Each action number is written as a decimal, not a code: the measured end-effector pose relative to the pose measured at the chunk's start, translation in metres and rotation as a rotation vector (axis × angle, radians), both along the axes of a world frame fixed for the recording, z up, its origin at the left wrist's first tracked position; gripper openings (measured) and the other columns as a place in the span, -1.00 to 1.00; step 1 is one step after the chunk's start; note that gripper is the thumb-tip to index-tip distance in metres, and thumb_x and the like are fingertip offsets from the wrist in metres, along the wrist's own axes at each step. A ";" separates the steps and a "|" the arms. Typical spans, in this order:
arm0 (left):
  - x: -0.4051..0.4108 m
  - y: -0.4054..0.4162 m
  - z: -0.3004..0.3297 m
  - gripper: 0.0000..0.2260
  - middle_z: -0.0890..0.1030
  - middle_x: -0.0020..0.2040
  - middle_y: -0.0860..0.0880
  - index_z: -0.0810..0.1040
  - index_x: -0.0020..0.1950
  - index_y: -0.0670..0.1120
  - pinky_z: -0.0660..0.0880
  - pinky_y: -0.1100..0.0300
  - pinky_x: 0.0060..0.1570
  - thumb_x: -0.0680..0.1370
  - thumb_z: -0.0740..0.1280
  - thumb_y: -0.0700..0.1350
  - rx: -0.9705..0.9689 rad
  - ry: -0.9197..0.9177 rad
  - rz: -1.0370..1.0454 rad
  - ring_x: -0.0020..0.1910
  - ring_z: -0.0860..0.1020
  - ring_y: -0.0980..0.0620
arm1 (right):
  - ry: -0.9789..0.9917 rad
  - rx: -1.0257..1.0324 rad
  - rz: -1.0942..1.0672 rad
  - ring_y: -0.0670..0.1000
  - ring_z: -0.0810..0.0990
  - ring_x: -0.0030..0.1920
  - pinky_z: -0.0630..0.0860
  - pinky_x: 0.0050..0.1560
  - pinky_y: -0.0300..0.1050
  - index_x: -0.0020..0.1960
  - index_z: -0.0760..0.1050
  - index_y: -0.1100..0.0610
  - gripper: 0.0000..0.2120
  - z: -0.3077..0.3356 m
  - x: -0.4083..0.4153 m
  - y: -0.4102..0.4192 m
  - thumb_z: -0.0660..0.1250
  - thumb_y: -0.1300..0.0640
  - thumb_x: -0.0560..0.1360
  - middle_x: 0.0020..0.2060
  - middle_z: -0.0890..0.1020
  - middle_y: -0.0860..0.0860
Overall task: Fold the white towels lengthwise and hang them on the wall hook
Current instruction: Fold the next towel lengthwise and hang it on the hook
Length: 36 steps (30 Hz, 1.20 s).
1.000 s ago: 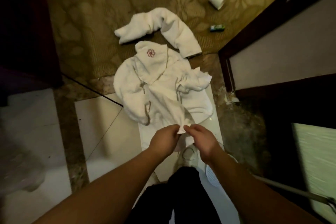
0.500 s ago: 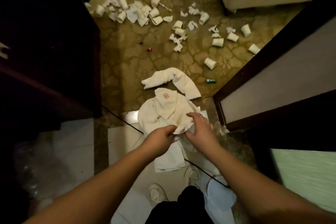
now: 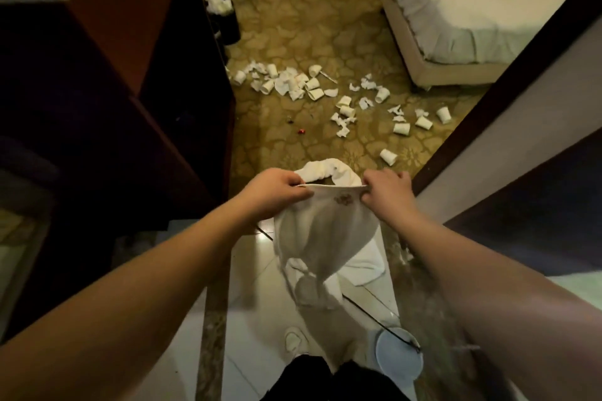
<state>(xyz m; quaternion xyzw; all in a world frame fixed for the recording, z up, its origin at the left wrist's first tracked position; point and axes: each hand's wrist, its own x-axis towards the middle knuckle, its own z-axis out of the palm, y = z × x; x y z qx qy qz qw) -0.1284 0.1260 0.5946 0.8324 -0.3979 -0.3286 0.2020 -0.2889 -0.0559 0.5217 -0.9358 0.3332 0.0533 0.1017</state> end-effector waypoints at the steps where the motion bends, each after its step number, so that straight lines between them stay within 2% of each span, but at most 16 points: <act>1: -0.002 0.010 0.014 -0.80 0.62 -0.19 0.02 0.68 -0.04 -0.06 0.44 0.24 -0.23 0.57 0.39 0.06 -0.002 -0.010 0.005 -0.17 0.55 0.06 | -0.020 -0.024 -0.002 0.09 0.45 0.19 0.23 0.16 0.06 0.02 0.46 0.00 -0.88 0.012 -0.002 0.003 0.27 0.08 0.48 0.03 0.60 0.01; 3: -0.012 0.033 0.040 -0.86 0.61 -0.19 0.05 0.64 -0.07 -0.01 0.45 0.20 -0.19 0.57 0.39 0.04 0.007 -0.028 0.010 -0.15 0.55 0.06 | -0.026 -0.082 0.006 0.09 0.44 0.21 0.23 0.19 0.08 0.05 0.47 -0.02 -0.86 0.034 -0.008 0.012 0.26 0.08 0.50 0.08 0.60 0.00; 5: -0.028 0.061 0.063 -0.90 0.60 -0.12 0.04 0.62 0.00 0.00 0.44 0.19 -0.15 0.58 0.38 0.00 0.016 -0.067 0.021 -0.09 0.55 0.06 | 0.002 -0.136 0.053 0.08 0.43 0.24 0.24 0.23 0.09 0.12 0.51 -0.04 -0.82 0.053 -0.016 0.023 0.25 0.04 0.53 0.13 0.60 -0.02; 7: -0.040 0.089 0.080 -0.92 0.61 -0.07 0.03 0.61 0.05 0.01 0.44 0.22 -0.17 0.58 0.36 -0.06 -0.008 -0.095 0.085 -0.04 0.57 0.06 | 0.035 -0.181 0.094 0.07 0.41 0.28 0.25 0.28 0.12 0.19 0.52 -0.06 -0.77 0.068 -0.021 0.032 0.24 0.01 0.57 0.18 0.59 -0.03; 10: -0.065 0.139 0.104 -0.90 0.61 -0.08 0.03 0.59 0.03 0.04 0.45 0.24 -0.20 0.57 0.32 -0.13 -0.077 -0.155 0.204 -0.06 0.57 0.09 | -0.002 -0.213 0.110 0.09 0.38 0.33 0.23 0.33 0.18 0.23 0.52 -0.06 -0.76 0.089 -0.036 0.054 0.22 0.04 0.59 0.22 0.56 -0.03; 14: -0.106 0.205 0.125 -0.88 0.60 -0.09 0.02 0.61 0.04 -0.01 0.45 0.19 -0.17 0.62 0.27 -0.14 -0.183 -0.210 0.384 -0.09 0.56 0.09 | -0.076 -0.261 0.126 0.09 0.38 0.32 0.25 0.28 0.15 0.20 0.54 -0.05 -0.76 0.115 -0.061 0.083 0.19 0.12 0.60 0.19 0.59 -0.03; 17: -0.147 0.253 0.137 -0.88 0.56 -0.12 0.10 0.58 0.00 0.05 0.35 0.26 -0.22 0.65 0.26 -0.10 -0.288 -0.270 0.536 -0.12 0.50 0.18 | -0.183 -0.244 0.131 0.10 0.37 0.32 0.22 0.28 0.14 0.18 0.58 -0.10 -0.75 0.138 -0.081 0.107 0.19 0.11 0.63 0.10 0.64 -0.01; 19: -0.178 0.284 0.146 -0.86 0.55 -0.11 0.10 0.55 -0.07 0.12 0.35 0.22 -0.20 0.64 0.29 -0.09 -0.364 -0.286 0.649 -0.14 0.49 0.19 | -0.232 -0.258 0.176 0.10 0.41 0.28 0.21 0.27 0.11 0.16 0.60 -0.09 -0.76 0.154 -0.095 0.127 0.19 0.08 0.64 0.04 0.65 0.00; 21: -0.209 0.314 0.155 -0.84 0.60 -0.13 0.05 0.56 -0.11 0.13 0.39 0.17 -0.18 0.61 0.33 -0.12 -0.456 -0.209 0.751 -0.14 0.54 0.11 | -0.310 -0.271 0.209 0.10 0.46 0.24 0.21 0.25 0.08 0.15 0.61 -0.07 -0.77 0.169 -0.106 0.147 0.20 0.06 0.64 0.02 0.65 0.01; 24: -0.250 0.360 0.172 -0.86 0.66 -0.20 0.01 0.64 -0.12 0.02 0.44 0.13 -0.06 0.55 0.41 -0.22 -0.619 -0.014 0.881 -0.17 0.59 0.05 | -0.420 -0.186 0.242 0.14 0.50 0.20 0.21 0.25 0.06 0.15 0.62 -0.03 -0.73 0.193 -0.121 0.181 0.18 -0.07 0.65 0.05 0.66 0.07; 28: -0.305 0.425 0.203 -0.88 0.69 -0.24 0.03 0.66 -0.11 -0.09 0.48 0.23 -0.05 0.51 0.40 -0.30 -0.867 0.150 0.987 -0.22 0.64 0.13 | -0.497 0.016 0.347 0.17 0.56 0.20 0.25 0.25 0.02 0.15 0.60 -0.02 -0.72 0.226 -0.132 0.242 0.15 -0.08 0.66 0.13 0.66 0.07; 31: -0.343 0.476 0.214 -0.88 0.71 -0.11 -0.03 0.73 -0.12 -0.05 0.51 0.15 0.01 0.37 0.55 -0.16 -1.046 0.208 1.011 -0.08 0.66 0.03 | -0.571 0.197 0.445 0.18 0.56 0.22 0.45 0.22 0.06 0.14 0.58 -0.13 -0.75 0.244 -0.141 0.290 0.14 -0.05 0.63 0.19 0.64 0.03; 33: -0.370 0.511 0.215 -0.63 0.70 -0.08 -0.07 0.74 -0.08 -0.05 0.59 0.14 -0.06 0.18 0.68 0.01 -1.123 0.237 0.991 -0.06 0.67 -0.02 | -0.594 0.257 0.505 0.13 0.57 0.16 0.47 0.07 -0.04 0.23 0.58 -0.02 -0.72 0.252 -0.148 0.326 0.15 -0.01 0.66 0.19 0.63 0.03; 34: -0.382 0.525 0.215 -0.53 0.69 -0.07 -0.07 0.73 -0.05 -0.06 0.61 0.14 -0.09 0.13 0.70 0.08 -1.165 0.261 0.991 -0.06 0.67 -0.03 | -0.595 0.264 0.525 0.09 0.58 0.08 0.44 -0.04 -0.10 0.26 0.58 0.02 -0.71 0.254 -0.152 0.341 0.16 0.00 0.67 0.14 0.64 0.03; 36: -0.411 0.562 0.215 -0.53 0.67 -0.06 -0.07 0.70 0.00 -0.06 0.62 0.12 -0.08 0.19 0.67 0.10 -1.251 0.289 0.985 -0.05 0.66 -0.03 | -0.574 0.286 0.546 0.01 0.56 -0.11 0.41 -0.21 -0.17 0.21 0.58 0.05 -0.71 0.257 -0.162 0.377 0.17 -0.04 0.66 -0.05 0.64 0.01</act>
